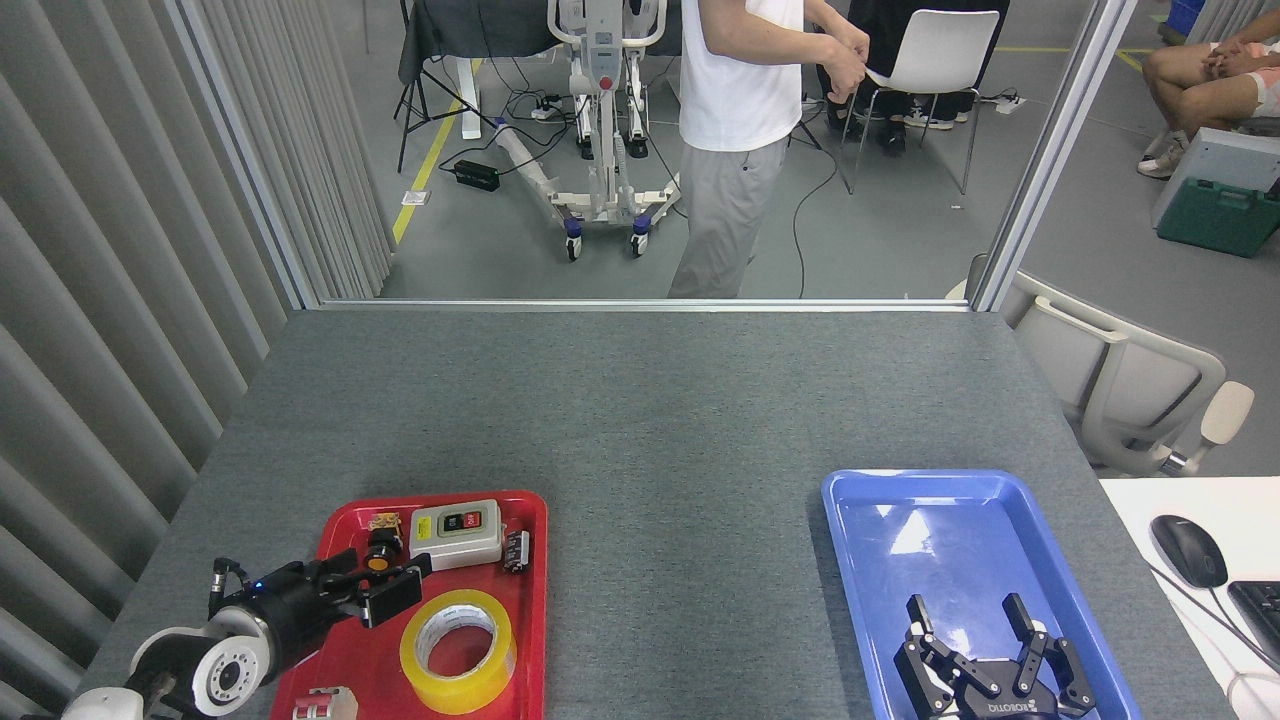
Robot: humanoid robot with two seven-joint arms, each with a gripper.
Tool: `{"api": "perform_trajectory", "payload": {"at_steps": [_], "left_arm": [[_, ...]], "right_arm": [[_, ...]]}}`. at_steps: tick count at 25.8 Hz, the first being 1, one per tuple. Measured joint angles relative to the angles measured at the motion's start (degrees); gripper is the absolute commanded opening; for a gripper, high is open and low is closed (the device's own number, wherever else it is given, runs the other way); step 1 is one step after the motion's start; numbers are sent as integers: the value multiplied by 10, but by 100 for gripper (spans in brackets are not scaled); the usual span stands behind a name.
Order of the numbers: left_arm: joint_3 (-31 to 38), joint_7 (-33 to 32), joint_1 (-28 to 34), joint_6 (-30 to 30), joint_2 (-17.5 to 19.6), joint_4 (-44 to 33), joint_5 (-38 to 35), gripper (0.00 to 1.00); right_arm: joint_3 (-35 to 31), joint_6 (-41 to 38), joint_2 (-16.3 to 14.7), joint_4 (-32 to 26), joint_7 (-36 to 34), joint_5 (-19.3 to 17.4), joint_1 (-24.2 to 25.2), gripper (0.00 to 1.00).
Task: Place and move tape with both arms
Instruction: 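Reach the left gripper toward the yellow tape roll in the red tray, then grasp the yellow tape roll with the left gripper and lift it toward the blue tray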
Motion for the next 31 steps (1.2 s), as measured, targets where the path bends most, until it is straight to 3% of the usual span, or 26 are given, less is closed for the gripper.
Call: {"api": "perform_trajectory", "payload": {"at_steps": [10,21,31], "left_arm": [[-63,-80,-45,12,23,47,-5,99],[-168,-109,-99,19,68,107,-6,99],[-232,-138,-150,16,74,153,-6,99]], "right_arm": [[0,-1,0,0,-1,0,-1,100],[0,-3,-6,3,0,0,-5,100],[0,-1,-8,3,-1,-4,-7,100]]}}
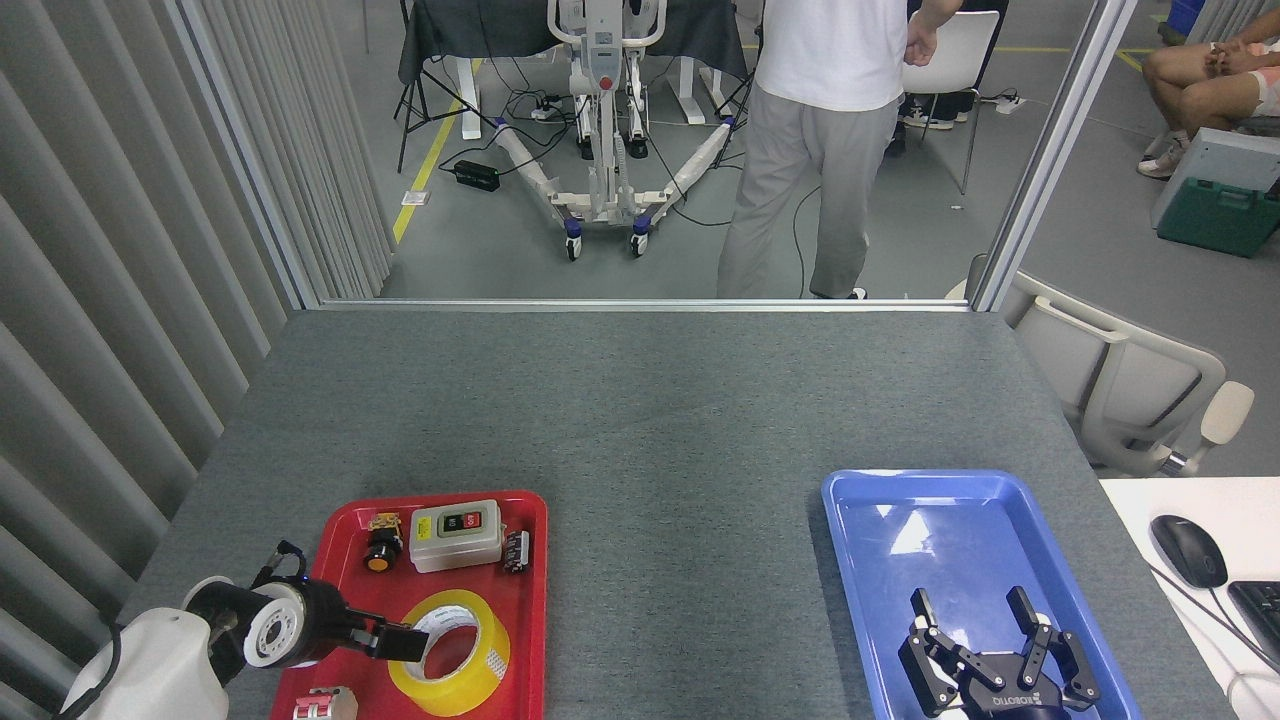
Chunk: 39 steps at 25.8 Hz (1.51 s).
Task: Place and move tape with both arms
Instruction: 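Grasp the yellow tape roll with the left gripper and lift it toward the blue tray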
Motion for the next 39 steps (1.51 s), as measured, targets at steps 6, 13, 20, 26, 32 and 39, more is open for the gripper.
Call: {"api": "perform_trajectory", "payload": {"at_steps": [6,13,20,26,32,39], "left_arm": [[-17,-3,-9,-4,0,-10,2,99],[-18,-1,-12,-6,-1,-17,3,99],[-29,0,-14,-4,-5,-7,4,80],[-63,-15,-27,-5,-4,-2,4,59],[-90,-52,-48,-16,-4,4,4,30],[-89,-96,-54,-33,-7,17,6,0]], "right_arm": [[0,-1,2,0,-2,-2,0,100],[0,-5,4,0,0,-2,1,100],[-1,-2,3,0,1,-2,1,100],[-1,-3,3,0,1,-2,1,100],[-2,-6,2,-1,-1,-2,1,100],[-3,-11,2,-1,-6,-1,1,100]]}}
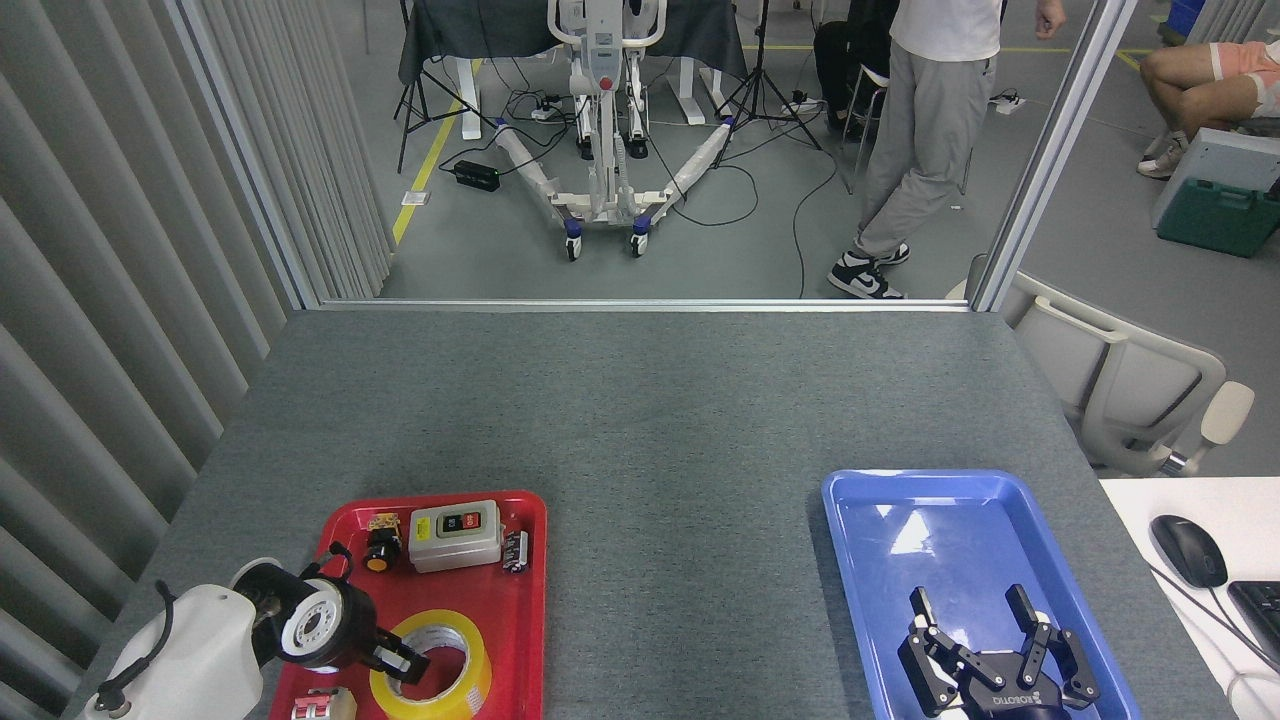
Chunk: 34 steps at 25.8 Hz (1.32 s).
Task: Place and move tape with both arms
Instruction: 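Grasp the yellow tape roll with the left gripper and lift it toward the blue tray, then hold the tape out and bring the right gripper up to grasp it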
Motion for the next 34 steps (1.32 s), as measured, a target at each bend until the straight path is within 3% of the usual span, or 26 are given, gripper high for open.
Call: {"api": "perform_trajectory", "payload": {"at_steps": [4,9,13,17,21,26,29,34], "left_arm": [[24,-33,1,-47,-2,-10,23,0],[133,-18,1,-167,-27,-18,121,0],[205,11,1,-268,-101,13,182,0],[237,74,5,-359,-173,75,266,0],[238,108,7,-382,-231,133,320,0],[196,121,11,-387,-297,153,336,0],[168,123,11,-389,-318,156,337,0],[150,124,11,-389,-329,158,339,0]], "right_arm": [[-1,-11,1,0,0,0,1,100],[-2,-20,3,1,-1,1,1,100],[-3,-30,4,1,-2,1,0,100],[-4,-33,5,1,0,2,1,100],[-4,-75,4,1,1,2,1,100],[-34,-233,-1,-1,-23,3,11,100],[-51,-342,-7,-2,-43,3,16,100],[-61,-404,-11,-10,-51,3,19,100]]}}
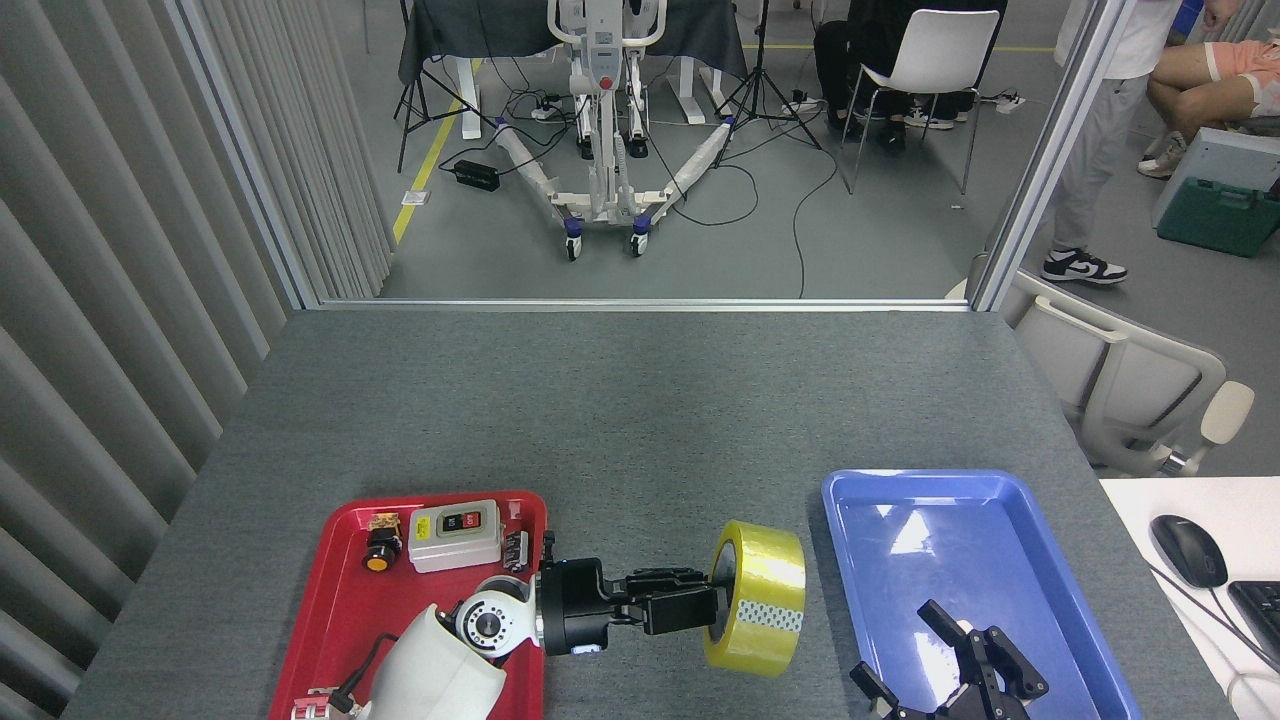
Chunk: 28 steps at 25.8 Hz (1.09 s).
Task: Place and move tape with both arms
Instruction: 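Hold the tape out and bring the right gripper up to grasp it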
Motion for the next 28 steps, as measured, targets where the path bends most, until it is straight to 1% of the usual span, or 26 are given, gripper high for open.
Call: {"api": "perform_trajectory", "payload": {"at_steps": [4,7,12,16,20,28], "left_arm": [[-4,0,0,0,-2,2,1,0],[-5,0,0,0,-4,2,2,0],[-7,-1,1,0,-7,2,2,0],[-10,-1,1,0,-13,3,2,0],[-13,-2,1,0,-16,6,2,0],[-13,-2,2,0,-19,8,2,0]], "right_arm": [[-2,-8,1,-11,-2,0,1,100],[-4,-10,2,-30,-2,0,3,100],[-26,-10,9,-58,-2,0,24,100],[-28,-10,17,-74,-4,3,37,100],[-9,-10,23,-81,2,9,46,100],[40,-10,23,-83,5,13,45,100]]}}
